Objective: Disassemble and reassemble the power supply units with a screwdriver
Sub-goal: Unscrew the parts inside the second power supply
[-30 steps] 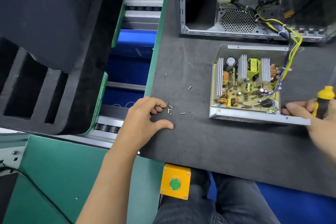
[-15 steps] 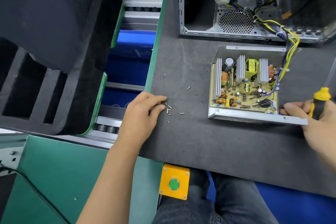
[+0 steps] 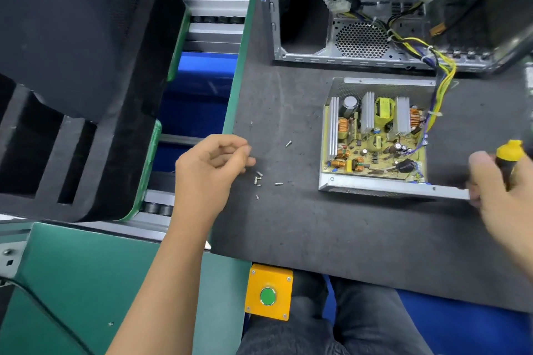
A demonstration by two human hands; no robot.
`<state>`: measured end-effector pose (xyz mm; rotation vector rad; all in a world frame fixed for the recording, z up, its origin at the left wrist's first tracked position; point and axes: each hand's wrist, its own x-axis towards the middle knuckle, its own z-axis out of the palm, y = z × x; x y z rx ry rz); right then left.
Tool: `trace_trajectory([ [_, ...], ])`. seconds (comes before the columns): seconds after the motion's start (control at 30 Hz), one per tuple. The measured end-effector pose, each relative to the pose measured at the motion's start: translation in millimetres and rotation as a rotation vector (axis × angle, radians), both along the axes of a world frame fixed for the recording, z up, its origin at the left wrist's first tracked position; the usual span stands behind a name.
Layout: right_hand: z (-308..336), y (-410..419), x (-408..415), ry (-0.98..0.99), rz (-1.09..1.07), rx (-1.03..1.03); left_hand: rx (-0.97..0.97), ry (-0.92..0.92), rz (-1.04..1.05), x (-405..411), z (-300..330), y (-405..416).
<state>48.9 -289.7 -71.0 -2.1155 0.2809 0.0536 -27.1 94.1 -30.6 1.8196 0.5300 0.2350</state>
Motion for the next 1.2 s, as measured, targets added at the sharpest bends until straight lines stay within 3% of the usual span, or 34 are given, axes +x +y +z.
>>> trace_trajectory([
  [0.3, 73, 0, -11, -0.193, 0.078, 0.063, -0.164, -0.047, -0.155, 27, 24, -62],
  [0.47, 83, -9, -2, -0.166, -0.038, 0.320, -0.312, -0.120, -0.225, 53, 53, -99],
  [0.67, 76, -6, 4, -0.113, -0.105, 0.685, -0.289, -0.057, -0.404, 68, 70, -128],
  [0.83, 63, 0, -7, -0.035, -0.104, 0.740, -0.363, -0.024, -0.409, 70, 61, -147],
  [0.97, 53, -1, -8, 0.023, -0.101, 0.698, -0.322, 0.003, -0.417, 72, 57, -153],
  [1.2, 54, -4, -1, 0.046, -0.205, 0.858, -0.259, -0.040, -0.375, 78, 53, -155],
])
